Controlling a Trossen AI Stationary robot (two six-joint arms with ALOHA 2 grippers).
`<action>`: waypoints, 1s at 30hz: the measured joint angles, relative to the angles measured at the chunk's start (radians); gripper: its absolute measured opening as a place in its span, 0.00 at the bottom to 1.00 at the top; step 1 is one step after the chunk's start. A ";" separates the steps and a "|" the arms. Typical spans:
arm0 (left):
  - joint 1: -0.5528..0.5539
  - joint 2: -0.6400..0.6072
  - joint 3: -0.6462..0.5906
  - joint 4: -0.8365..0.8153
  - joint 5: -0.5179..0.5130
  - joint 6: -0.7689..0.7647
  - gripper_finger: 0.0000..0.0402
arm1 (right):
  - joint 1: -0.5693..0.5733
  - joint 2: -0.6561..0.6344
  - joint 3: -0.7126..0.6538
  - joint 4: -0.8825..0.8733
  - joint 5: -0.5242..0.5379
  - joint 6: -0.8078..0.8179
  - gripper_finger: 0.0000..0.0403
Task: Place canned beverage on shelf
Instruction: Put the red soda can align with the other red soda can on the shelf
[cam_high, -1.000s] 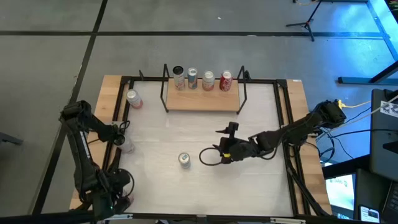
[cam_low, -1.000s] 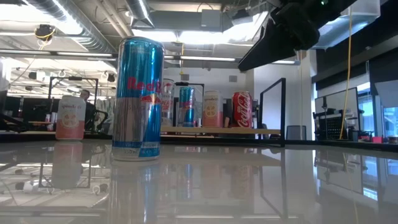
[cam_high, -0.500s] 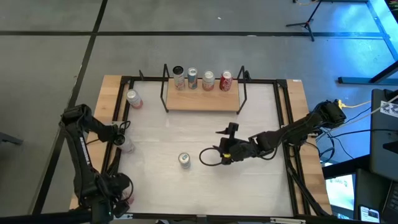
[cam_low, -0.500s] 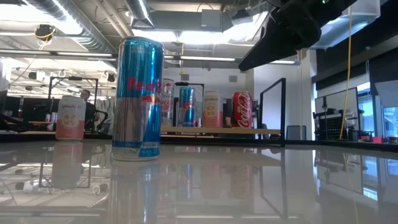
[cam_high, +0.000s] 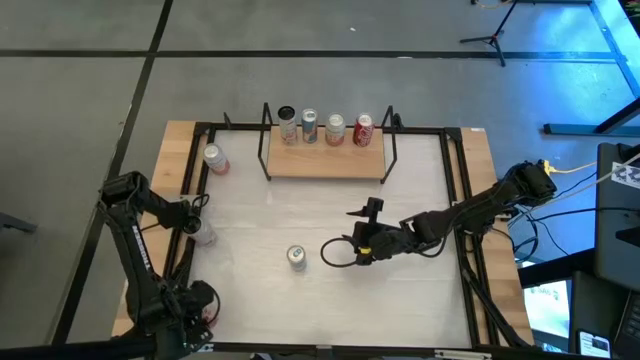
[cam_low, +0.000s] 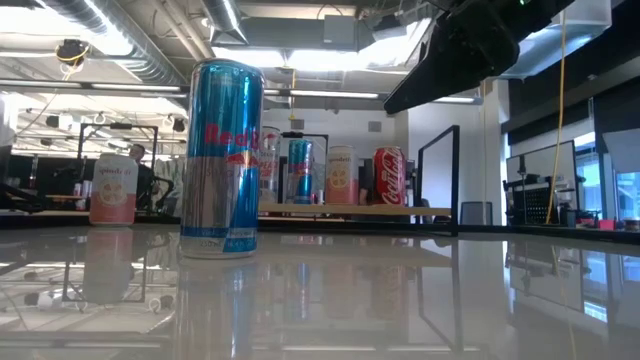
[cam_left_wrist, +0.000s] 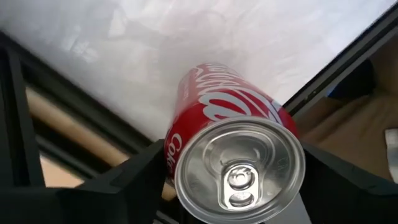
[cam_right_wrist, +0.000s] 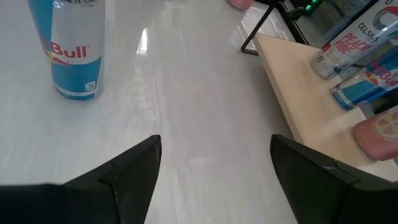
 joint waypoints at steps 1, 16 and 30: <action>0.010 0.000 0.000 0.000 -0.005 0.023 0.68 | 0.000 0.000 0.000 0.000 0.000 -0.001 0.75; 0.331 0.001 0.158 -0.027 -0.078 0.672 0.68 | 0.011 0.000 0.000 -0.033 -0.058 0.025 0.75; 0.568 0.138 0.207 0.000 0.071 1.291 0.68 | 0.137 0.000 0.000 -0.088 -0.061 0.128 0.75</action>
